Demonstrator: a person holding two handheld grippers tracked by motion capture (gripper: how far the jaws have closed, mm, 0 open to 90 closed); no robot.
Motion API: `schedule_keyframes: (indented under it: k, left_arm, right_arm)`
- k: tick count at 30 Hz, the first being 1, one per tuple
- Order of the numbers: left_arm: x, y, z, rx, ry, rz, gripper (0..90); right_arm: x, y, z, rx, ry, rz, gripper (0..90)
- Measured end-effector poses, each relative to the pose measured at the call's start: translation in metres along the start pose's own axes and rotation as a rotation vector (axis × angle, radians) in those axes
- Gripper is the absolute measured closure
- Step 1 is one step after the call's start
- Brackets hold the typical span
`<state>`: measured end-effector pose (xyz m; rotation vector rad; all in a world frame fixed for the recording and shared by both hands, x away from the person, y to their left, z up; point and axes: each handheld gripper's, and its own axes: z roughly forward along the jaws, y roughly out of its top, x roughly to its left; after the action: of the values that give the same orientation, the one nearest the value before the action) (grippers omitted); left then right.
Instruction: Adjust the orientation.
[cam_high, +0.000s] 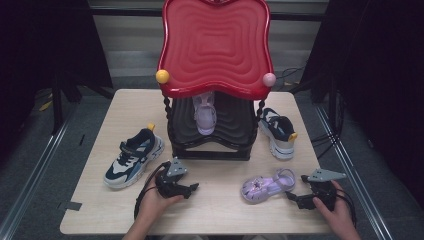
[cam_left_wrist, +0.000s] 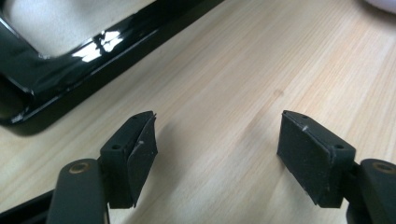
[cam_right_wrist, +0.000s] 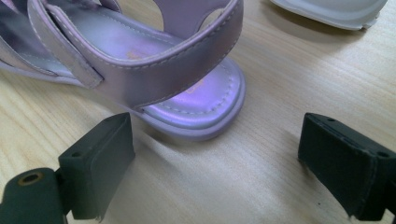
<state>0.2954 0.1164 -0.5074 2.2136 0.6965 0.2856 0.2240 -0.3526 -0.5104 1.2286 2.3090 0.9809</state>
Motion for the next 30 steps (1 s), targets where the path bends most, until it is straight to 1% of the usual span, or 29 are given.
schedule_keyframes:
  k: [1,2,3,6,9,14,17,18,19,20,24,26,28,30]
  left_arm:
    - [0.0,0.0,0.0,0.002,0.005,0.01,27.4]
    - [0.0,-0.001,0.0,0.002,0.003,0.004,27.2]
    - [0.001,-0.001,-0.001,0.004,0.003,0.009,26.8]
    - [0.003,-0.002,-0.001,0.01,-0.012,-0.001,25.1]
    - [0.002,-0.002,-0.001,0.011,-0.018,0.002,22.7]
    - [0.002,-0.002,-0.001,0.013,-0.02,0.008,20.9]
    - [0.002,-0.002,0.0,0.015,-0.026,0.008,19.9]
    - [0.002,-0.002,0.0,0.018,-0.027,0.01,18.8]
    - [0.002,-0.002,0.0,0.02,-0.027,0.011,18.2]
    - [0.002,-0.002,0.0,0.019,-0.026,0.012,17.9]
    - [0.002,-0.002,0.0,0.023,-0.025,0.012,17.2]
    - [0.002,-0.002,0.0,0.022,-0.025,0.011,17.2]
    - [0.002,-0.002,0.0,0.021,-0.025,0.011,17.2]
    - [0.002,-0.002,0.0,0.021,-0.025,0.011,17.2]
  right_arm:
    - [0.0,0.0,0.0,0.0,0.0,0.0,9.8]
    - [0.0,0.0,0.0,0.0,0.0,0.0,9.8]
    - [0.0,0.0,0.0,0.0,0.001,-0.001,9.9]
    - [0.0,0.0,-0.001,0.0,0.007,0.0,9.9]
    - [0.0,0.0,-0.001,0.003,0.008,-0.001,10.1]
    - [0.002,0.003,-0.004,0.043,0.015,-0.01,12.6]
    - [0.003,0.006,-0.007,0.057,0.021,-0.048,12.8]
    - [0.004,0.007,-0.009,0.061,0.023,-0.04,12.9]
    - [0.003,0.008,-0.01,0.052,0.031,-0.046,13.0]
    - [0.003,0.009,-0.012,0.055,0.037,-0.038,13.0]
    - [0.0,0.015,-0.021,0.037,0.065,-0.02,13.5]
    - [-0.001,0.019,-0.025,0.033,0.063,-0.021,13.7]
    - [-0.002,0.022,-0.029,0.027,0.075,-0.015,14.6]
    - [-0.003,0.026,-0.031,0.027,0.077,-0.027,15.9]
